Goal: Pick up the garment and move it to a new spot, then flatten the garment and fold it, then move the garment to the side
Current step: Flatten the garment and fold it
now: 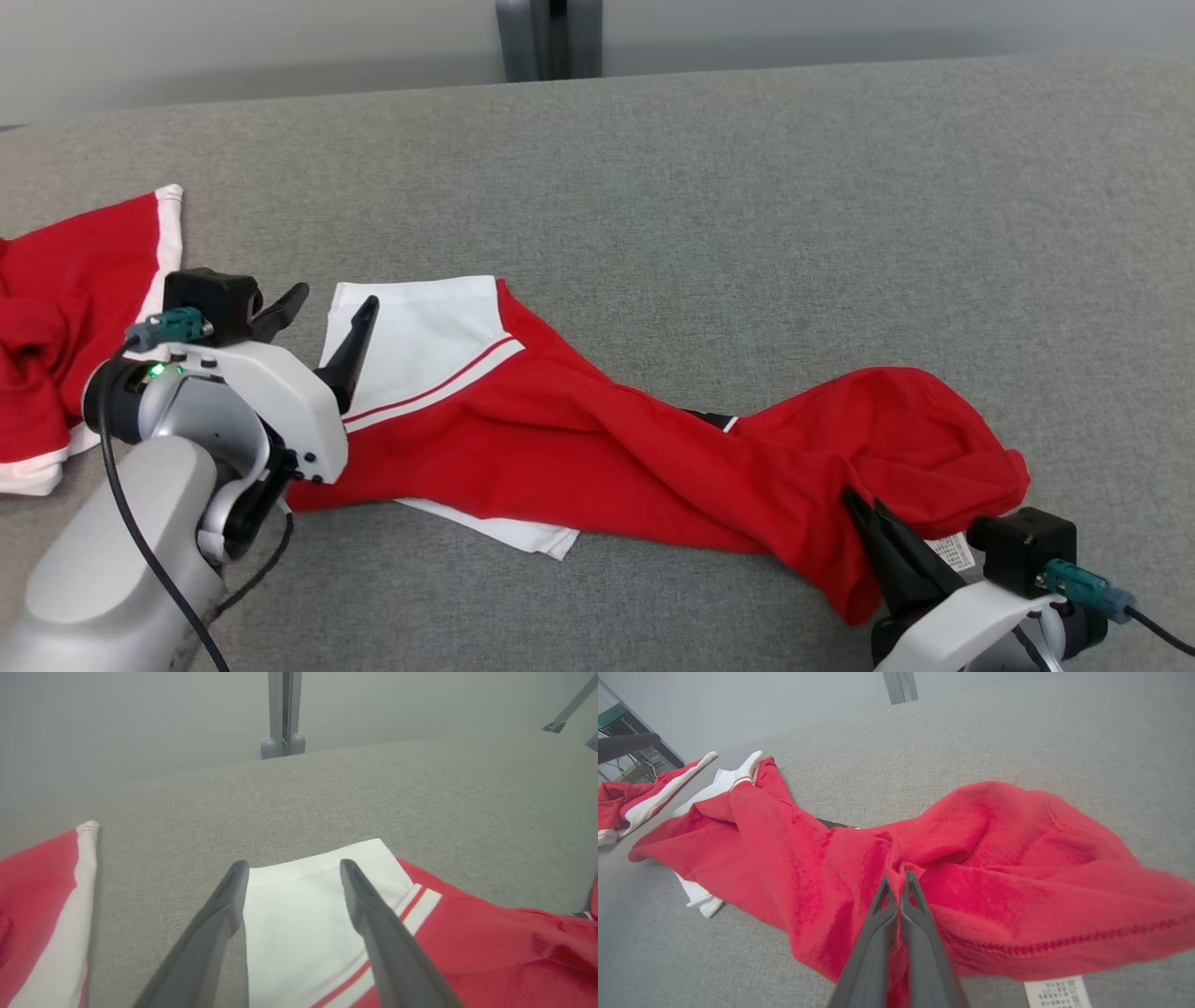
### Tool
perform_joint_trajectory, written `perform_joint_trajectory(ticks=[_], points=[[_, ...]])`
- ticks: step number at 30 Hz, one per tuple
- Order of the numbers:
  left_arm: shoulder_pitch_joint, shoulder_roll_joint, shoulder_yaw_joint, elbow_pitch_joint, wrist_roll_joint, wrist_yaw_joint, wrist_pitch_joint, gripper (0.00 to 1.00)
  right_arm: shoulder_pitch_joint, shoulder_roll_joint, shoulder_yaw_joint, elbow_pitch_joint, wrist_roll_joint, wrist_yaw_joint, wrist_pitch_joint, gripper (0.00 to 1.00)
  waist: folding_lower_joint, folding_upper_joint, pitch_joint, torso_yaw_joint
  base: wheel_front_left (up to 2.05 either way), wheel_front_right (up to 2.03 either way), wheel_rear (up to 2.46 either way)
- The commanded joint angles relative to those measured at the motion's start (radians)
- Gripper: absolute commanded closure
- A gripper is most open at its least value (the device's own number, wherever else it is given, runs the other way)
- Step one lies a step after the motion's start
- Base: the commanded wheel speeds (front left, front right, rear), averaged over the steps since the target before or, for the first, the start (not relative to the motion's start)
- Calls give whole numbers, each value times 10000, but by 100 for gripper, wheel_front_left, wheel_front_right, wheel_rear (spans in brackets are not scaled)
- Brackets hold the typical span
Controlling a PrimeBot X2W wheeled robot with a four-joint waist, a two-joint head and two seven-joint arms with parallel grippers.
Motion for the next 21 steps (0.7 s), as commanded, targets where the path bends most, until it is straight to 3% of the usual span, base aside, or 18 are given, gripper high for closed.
perform_joint_trajectory(ticks=[1, 6, 17, 18, 20, 21], points=[[-395, -14, 51, 475, -200, -263, 242, 0, -185, -62, 72, -66, -42, -3, -58, 100, 0, -1, 269, -262, 0, 0, 0], [-1303, -126, 237, 2274, -757, -878, 743, 0, -465, -77, 315, -132, 0, -3, -180, 100, 0, -1, 596, -588, 0, 0, 0], [-2380, -408, 298, 4953, -1359, -1575, 863, 3, -765, -189, 420, -123, 104, -3, -423, 100, 0, -1, 870, -888, 0, 0, 0], [-2430, -455, 278, 5114, -1417, -1616, 933, 31, -781, -201, 405, -129, 110, -3, -456, 100, 0, -1, 875, -898, 0, 0, 0], [-2544, -475, 224, 5362, -1439, -1688, 837, 100, -820, -208, 340, -174, 76, -3, -540, 100, 0, -1, 874, -922, 0, 0, 0], [-2557, -538, 154, 5454, -1471, -1707, 850, 100, -847, -204, 300, -186, 68, -3, -576, 100, 0, -1, 867, -935, 0, 0, 0]])
